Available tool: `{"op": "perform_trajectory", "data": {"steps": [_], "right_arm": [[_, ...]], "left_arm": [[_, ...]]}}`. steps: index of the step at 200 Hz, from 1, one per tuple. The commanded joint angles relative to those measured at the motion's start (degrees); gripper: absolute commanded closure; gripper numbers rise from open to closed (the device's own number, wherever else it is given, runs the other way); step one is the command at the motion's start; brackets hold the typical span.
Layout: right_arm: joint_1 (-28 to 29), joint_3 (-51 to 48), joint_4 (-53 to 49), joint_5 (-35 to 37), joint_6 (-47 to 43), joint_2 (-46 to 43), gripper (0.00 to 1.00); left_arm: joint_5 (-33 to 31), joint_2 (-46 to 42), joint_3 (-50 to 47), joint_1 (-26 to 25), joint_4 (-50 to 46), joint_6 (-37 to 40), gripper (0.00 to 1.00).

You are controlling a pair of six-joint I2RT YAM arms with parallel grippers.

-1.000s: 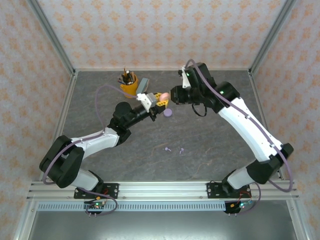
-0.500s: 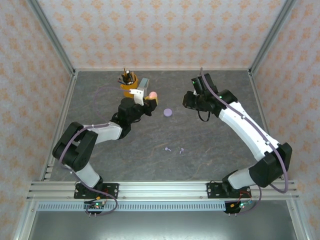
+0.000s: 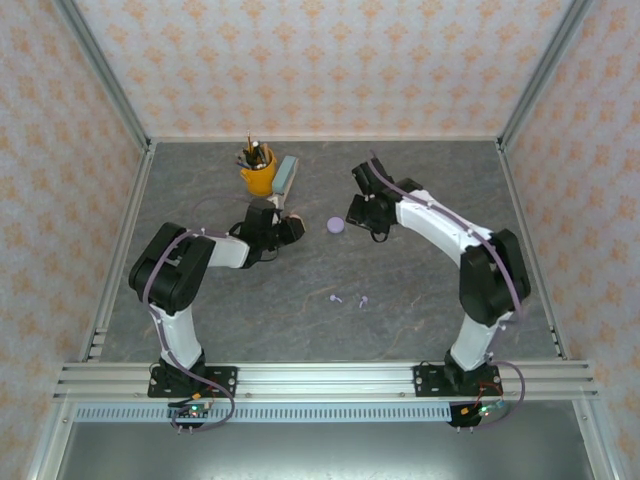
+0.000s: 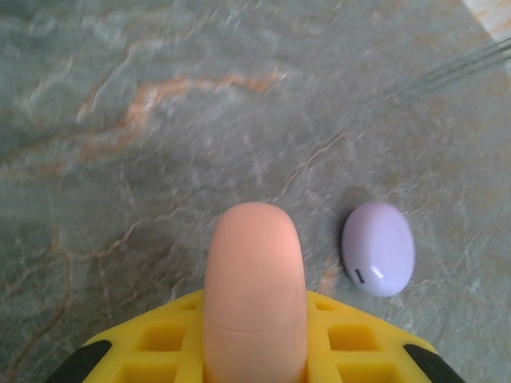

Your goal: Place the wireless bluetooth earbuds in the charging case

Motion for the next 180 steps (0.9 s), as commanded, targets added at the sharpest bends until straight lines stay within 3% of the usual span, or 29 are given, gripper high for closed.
{"op": "perform_trajectory", "data": {"steps": [1, 9, 21, 89, 114, 119, 140, 164, 180], "right_arm": [[1.0, 3.7, 1.5, 1.6, 5.7, 3.3, 0.55], [1.4, 4.8, 1.4, 2.4, 6.9, 4.9, 0.53], [2.1, 6.5, 1.0, 3.3, 8.4, 7.0, 0.48], [5.0, 18.4, -4.8, 11.2, 17.7, 18.4, 0.29], [5.5, 22.7, -7.3, 13.3, 21.0, 21.7, 0.28], [5.6, 23.4, -7.8, 13.5, 21.6, 22.4, 0.28], [5.8, 26.4, -9.9, 14.5, 24.0, 24.7, 0.27], [6.1, 29.9, -12.3, 15.1, 25.3, 27.3, 0.28], [6.1, 31.6, -13.6, 14.9, 26.0, 29.0, 0.27]], "left_arm": [[2.2, 1.2, -1.1, 1.2, -0.2, -4.7, 1.0], [2.7, 1.5, -1.8, 1.6, 0.8, -5.5, 1.0], [2.8, 1.6, -2.7, 2.0, 1.4, -6.7, 0.89], [2.3, -2.5, -4.8, 2.5, -1.1, -6.4, 0.53], [1.7, -5.5, -5.2, 2.6, -3.5, -5.6, 0.42], [1.4, -6.3, -5.3, 2.6, -4.1, -5.4, 0.34], [-0.3, -10.5, -6.1, 2.6, -7.0, -4.6, 0.17], [-3.5, -16.5, -6.9, 2.6, -11.9, -2.7, 0.01], [-6.3, -21.1, -6.6, 2.6, -16.0, -0.9, 0.0]]}}
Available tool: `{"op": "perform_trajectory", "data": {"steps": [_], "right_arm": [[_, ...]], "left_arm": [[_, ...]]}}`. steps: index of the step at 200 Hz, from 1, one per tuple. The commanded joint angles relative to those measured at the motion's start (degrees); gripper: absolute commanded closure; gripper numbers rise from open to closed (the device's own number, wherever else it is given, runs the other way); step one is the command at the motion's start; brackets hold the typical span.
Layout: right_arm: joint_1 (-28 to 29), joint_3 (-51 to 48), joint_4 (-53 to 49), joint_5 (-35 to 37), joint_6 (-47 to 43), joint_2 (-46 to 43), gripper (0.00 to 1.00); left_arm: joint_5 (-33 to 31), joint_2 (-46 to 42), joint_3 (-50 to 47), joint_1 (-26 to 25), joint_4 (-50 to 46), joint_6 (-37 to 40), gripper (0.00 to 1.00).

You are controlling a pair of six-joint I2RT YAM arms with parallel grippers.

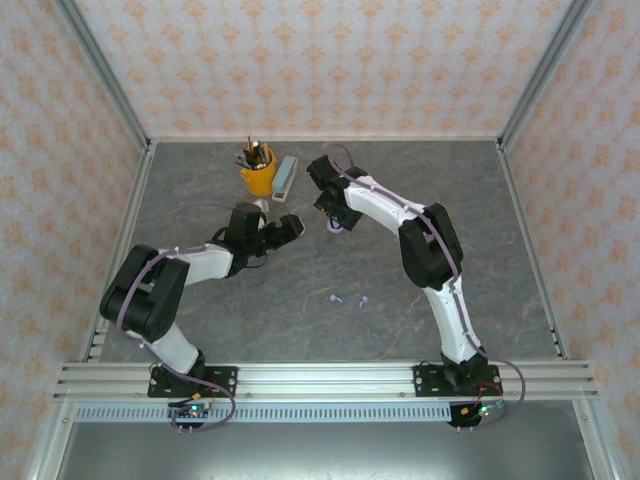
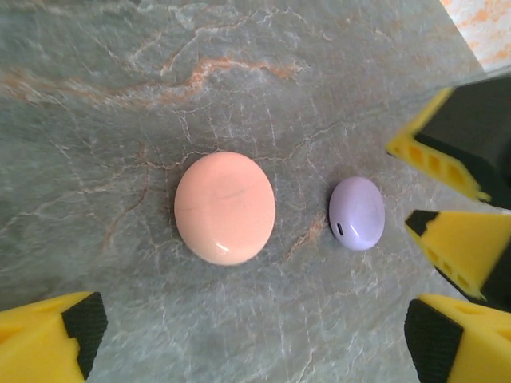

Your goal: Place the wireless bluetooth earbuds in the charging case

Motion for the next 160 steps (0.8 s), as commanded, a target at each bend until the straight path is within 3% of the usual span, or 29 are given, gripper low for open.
{"op": "perform_trajectory", "data": {"steps": [1, 42, 89, 134, 160], "right_arm": [[0.5, 3.5, -5.0, 2.9, 3.1, 2.3, 0.27], [1.1, 6.5, -6.8, 1.6, 4.0, 5.3, 0.28], [1.6, 6.1, -7.0, -0.2, 4.8, 6.7, 0.29], [1.8, 3.9, -6.6, -1.0, 1.8, 6.6, 0.33], [1.6, 2.7, -6.9, -1.2, -4.1, 6.5, 0.42]], "left_arm": [[-5.8, -6.7, 0.0, 0.7, -7.7, 3.3, 0.0], [-14.5, -15.7, 2.8, 0.7, -17.8, 5.8, 0.0], [-20.3, -20.0, 5.0, 0.7, -21.6, 4.2, 0.0], [-21.6, -20.9, 7.9, 0.7, -25.7, 3.1, 0.0], [-20.6, -22.0, 8.1, 0.7, -25.2, 2.6, 0.0]]}}
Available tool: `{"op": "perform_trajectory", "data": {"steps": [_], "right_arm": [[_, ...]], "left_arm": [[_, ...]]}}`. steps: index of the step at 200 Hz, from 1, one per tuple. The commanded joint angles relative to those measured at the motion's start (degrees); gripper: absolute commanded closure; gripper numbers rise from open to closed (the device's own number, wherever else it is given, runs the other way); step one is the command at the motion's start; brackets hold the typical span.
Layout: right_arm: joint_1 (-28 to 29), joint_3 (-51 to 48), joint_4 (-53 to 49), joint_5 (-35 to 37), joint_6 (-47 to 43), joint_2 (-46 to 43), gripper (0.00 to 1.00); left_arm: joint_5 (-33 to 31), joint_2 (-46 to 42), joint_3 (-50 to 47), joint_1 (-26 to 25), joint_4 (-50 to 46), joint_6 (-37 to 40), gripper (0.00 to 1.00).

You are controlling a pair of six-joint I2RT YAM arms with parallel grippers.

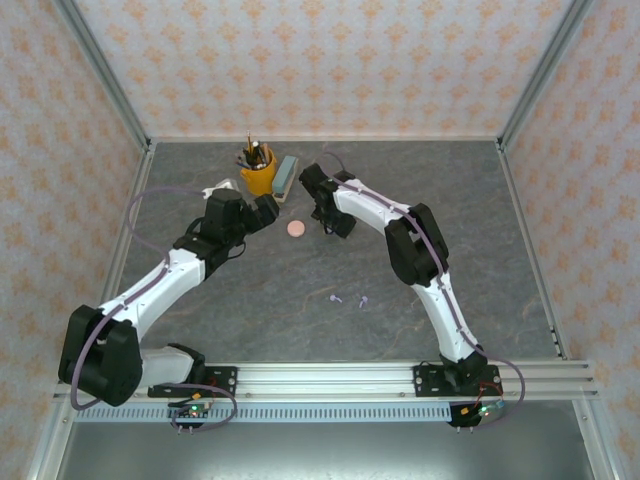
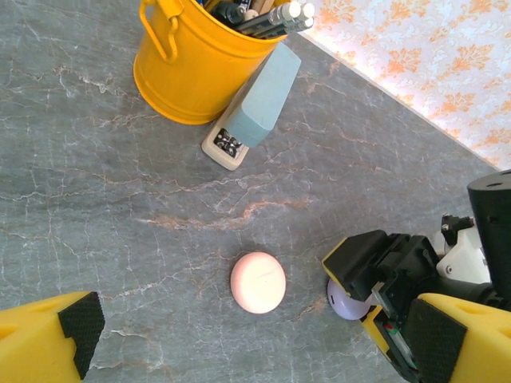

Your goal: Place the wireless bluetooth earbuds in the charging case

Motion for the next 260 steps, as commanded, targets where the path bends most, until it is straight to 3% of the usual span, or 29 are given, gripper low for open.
{"op": "perform_trajectory", "data": {"steps": [1, 24, 92, 125, 152, 188, 213, 243, 260], "right_arm": [[0.1, -1.9, -2.0, -0.3, -5.7, 0.2, 0.42], [-0.1, -3.4, -2.8, -0.6, -12.5, 0.0, 0.51], [-0.2, -20.7, 2.5, -2.4, -33.9, -9.3, 0.53], [-0.6, -28.5, 4.4, -4.3, -40.3, -15.0, 0.51], [-1.6, -31.5, 5.4, -6.5, -42.2, -17.7, 0.4], [-3.1, -32.6, 6.8, -8.0, -37.5, -21.9, 0.29], [-3.4, -32.3, 6.4, -8.2, -26.9, -23.8, 0.28], [-3.1, -32.1, 6.4, -8.2, -13.2, -24.4, 0.28], [-2.5, -30.8, 6.1, -6.9, -9.9, -24.1, 0.28]], "left_arm": [[-1.4, -1.9, 1.9, 0.4, -2.3, -1.1, 0.0], [-0.5, -2.7, 2.2, 0.4, -2.3, -1.3, 0.0], [3.7, -1.7, 5.4, 0.3, -4.6, -1.5, 0.0], [4.1, -1.3, 6.9, 0.2, -6.2, -2.2, 0.0], [2.2, -2.0, 6.7, 0.2, -5.9, -1.9, 0.0], [0.9, -3.9, 6.2, 0.2, -5.6, -1.0, 0.0], [2.1, -2.0, 10.1, 0.2, -11.2, 0.9, 0.0], [2.1, -2.2, 9.2, 0.2, -9.6, -0.7, 0.0], [3.7, -1.4, 9.2, 0.2, -8.4, -0.8, 0.0]]}}
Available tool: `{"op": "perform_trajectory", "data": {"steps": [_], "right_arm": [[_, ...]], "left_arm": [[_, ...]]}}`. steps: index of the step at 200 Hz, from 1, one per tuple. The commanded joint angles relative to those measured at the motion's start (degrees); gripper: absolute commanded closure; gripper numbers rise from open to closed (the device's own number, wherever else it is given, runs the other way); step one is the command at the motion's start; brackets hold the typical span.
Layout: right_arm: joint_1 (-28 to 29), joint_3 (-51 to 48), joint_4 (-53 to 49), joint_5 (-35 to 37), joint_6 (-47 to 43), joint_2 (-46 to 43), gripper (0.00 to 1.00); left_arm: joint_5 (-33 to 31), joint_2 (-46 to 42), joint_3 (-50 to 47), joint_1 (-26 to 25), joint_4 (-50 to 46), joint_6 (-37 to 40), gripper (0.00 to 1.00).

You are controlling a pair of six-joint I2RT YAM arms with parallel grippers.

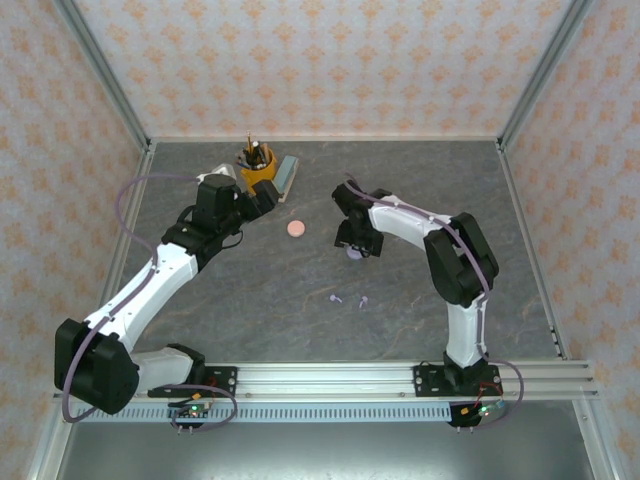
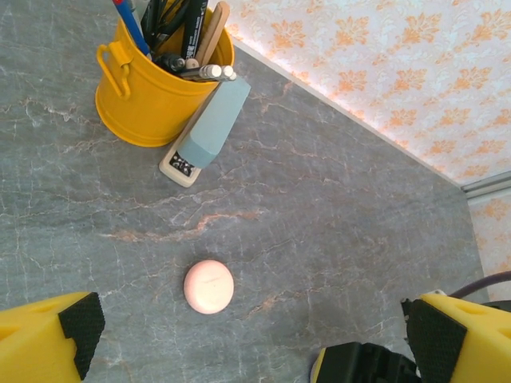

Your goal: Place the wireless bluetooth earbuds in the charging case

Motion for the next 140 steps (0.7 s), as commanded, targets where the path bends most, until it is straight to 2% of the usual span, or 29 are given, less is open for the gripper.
{"op": "perform_trajectory", "data": {"steps": [1, 45, 140], "right_arm": [[0.7, 1.3, -2.0, 1.7, 10.5, -1.4, 0.28], [1.3, 8.5, -10.2, 6.7, 8.0, 3.1, 0.27], [1.6, 10.4, -12.1, 5.8, 4.8, 7.7, 0.29]], "left_arm": [[1.2, 0.9, 0.9, 0.2, -0.4, -0.1, 0.0], [4.3, 3.5, 1.3, 0.2, 1.2, 1.0, 0.0], [6.6, 9.2, 0.3, -0.6, 5.9, 2.5, 0.0]]}}
